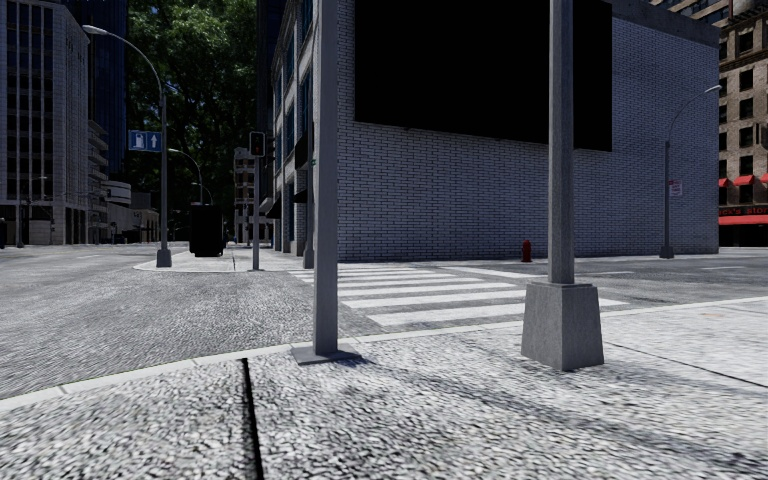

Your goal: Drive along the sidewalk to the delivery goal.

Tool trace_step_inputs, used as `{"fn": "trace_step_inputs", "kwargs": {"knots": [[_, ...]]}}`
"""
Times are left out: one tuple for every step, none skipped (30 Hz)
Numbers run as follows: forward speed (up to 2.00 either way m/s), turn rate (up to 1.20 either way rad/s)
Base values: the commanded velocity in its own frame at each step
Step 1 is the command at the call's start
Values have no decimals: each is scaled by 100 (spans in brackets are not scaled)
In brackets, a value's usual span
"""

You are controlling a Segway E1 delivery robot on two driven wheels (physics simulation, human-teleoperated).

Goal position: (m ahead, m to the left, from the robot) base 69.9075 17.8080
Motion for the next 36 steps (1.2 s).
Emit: {"fn": "trace_step_inputs", "kwargs": {"knots": [[0,0],[0,0],[0,0],[0,0],[0,0],[0,0],[0,0],[0,0],[0,0],[0,0],[0,0],[0,0],[0,0],[0,0],[0,0],[0,0],[0,0],[0,0],[0,0],[0,0],[0,0],[0,0],[0,0],[0,0],[0,0],[0,0],[0,0],[0,0],[0,0],[0,0],[0,-32],[0,-32],[0,-59],[9,-76],[39,-79],[39,-79]]}}
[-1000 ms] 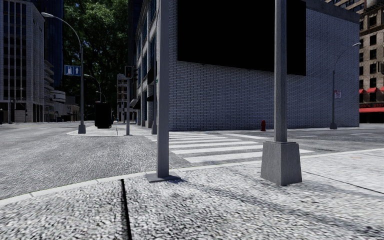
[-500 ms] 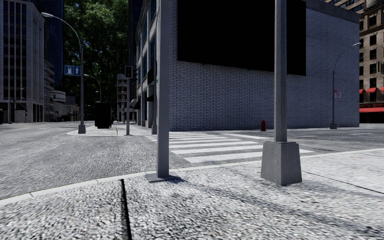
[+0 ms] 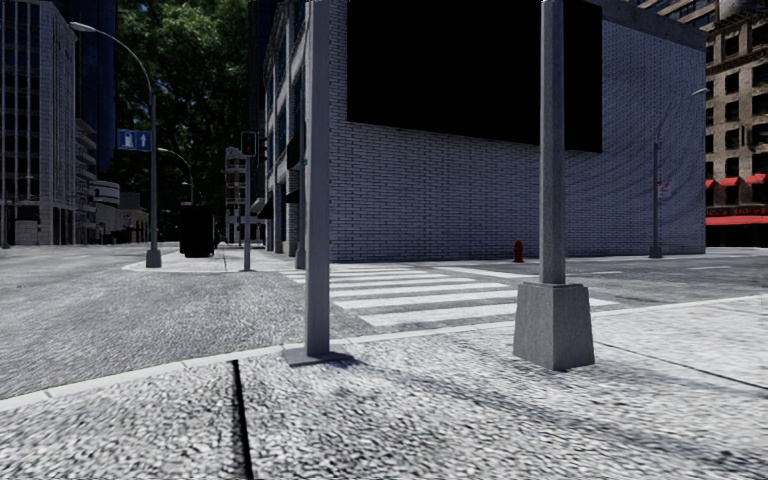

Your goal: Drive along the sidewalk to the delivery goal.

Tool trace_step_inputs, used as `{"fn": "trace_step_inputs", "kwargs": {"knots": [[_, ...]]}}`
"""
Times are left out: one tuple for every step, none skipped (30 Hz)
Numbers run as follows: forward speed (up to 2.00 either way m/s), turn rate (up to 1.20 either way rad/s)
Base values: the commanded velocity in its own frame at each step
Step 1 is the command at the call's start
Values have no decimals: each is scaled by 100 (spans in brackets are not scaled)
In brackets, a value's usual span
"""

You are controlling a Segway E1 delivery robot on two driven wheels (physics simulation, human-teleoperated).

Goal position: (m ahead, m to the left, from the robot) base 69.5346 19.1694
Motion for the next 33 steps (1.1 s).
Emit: {"fn": "trace_step_inputs", "kwargs": {"knots": [[61,-80],[67,-80],[67,-80],[72,-80],[79,-66],[94,-17],[94,-17],[102,-11],[104,-10],[104,-20],[94,-65],[94,-65],[81,-76],[76,-79],[76,-79],[75,-80],[74,-80],[74,-80],[74,-80],[74,-80],[74,-86],[74,-86],[74,-95],[74,-98],[74,-99],[74,-99],[74,-99],[74,-99],[74,-99],[74,-99],[74,-99],[76,-99],[76,-99]]}}
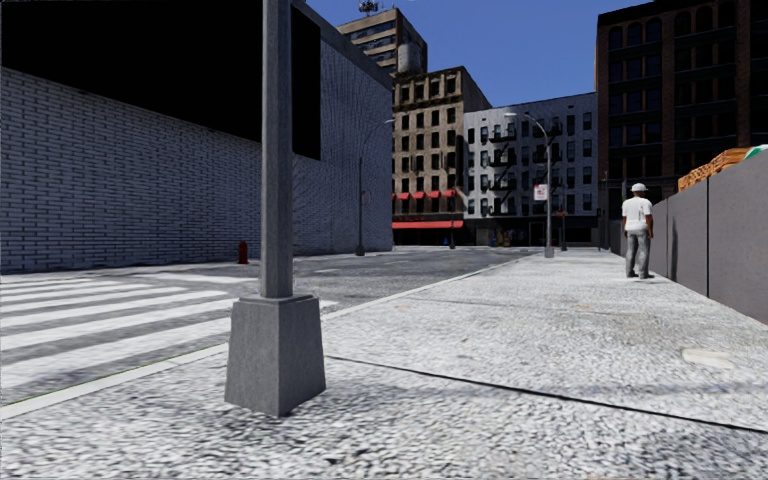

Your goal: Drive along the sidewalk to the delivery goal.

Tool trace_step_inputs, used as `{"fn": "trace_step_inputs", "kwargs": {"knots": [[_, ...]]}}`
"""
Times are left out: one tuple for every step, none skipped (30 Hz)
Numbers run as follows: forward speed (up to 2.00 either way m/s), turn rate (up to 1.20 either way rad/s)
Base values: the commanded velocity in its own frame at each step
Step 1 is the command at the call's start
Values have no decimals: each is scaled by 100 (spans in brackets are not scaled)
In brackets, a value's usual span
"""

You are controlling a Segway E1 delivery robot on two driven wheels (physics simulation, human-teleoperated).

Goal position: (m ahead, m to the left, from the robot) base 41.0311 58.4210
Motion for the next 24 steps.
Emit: {"fn": "trace_step_inputs", "kwargs": {"knots": [[76,-99],[77,-99],[77,-99],[85,-99],[98,-99],[109,-94],[109,-94],[128,-88],[135,-81],[135,-81],[137,-72],[137,-55],[141,-29],[141,-29],[143,-3],[144,0],[144,0],[144,0],[144,0],[144,0],[144,0],[144,0],[144,0],[144,0]]}}
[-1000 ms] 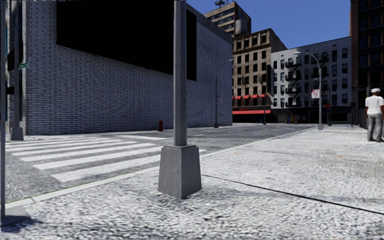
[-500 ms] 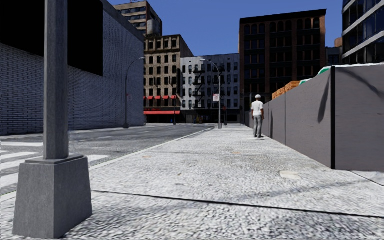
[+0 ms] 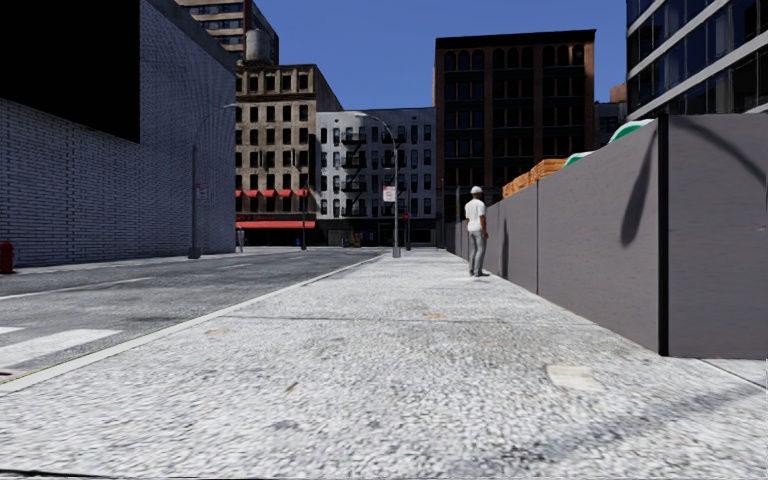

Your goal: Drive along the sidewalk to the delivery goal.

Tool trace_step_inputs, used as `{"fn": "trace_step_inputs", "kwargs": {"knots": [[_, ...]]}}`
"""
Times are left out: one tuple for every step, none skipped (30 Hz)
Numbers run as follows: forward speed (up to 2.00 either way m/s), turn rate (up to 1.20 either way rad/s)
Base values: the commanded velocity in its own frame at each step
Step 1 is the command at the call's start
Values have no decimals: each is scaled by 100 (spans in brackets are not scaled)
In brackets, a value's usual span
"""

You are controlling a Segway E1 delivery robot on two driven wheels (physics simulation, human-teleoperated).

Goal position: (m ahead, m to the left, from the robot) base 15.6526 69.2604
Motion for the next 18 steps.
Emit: {"fn": "trace_step_inputs", "kwargs": {"knots": [[144,0],[144,0],[143,4],[139,17],[139,17],[133,29],[129,36],[125,38],[125,38],[123,41],[122,43],[122,43],[121,45],[121,49],[120,53],[120,53],[119,58],[117,60]]}}
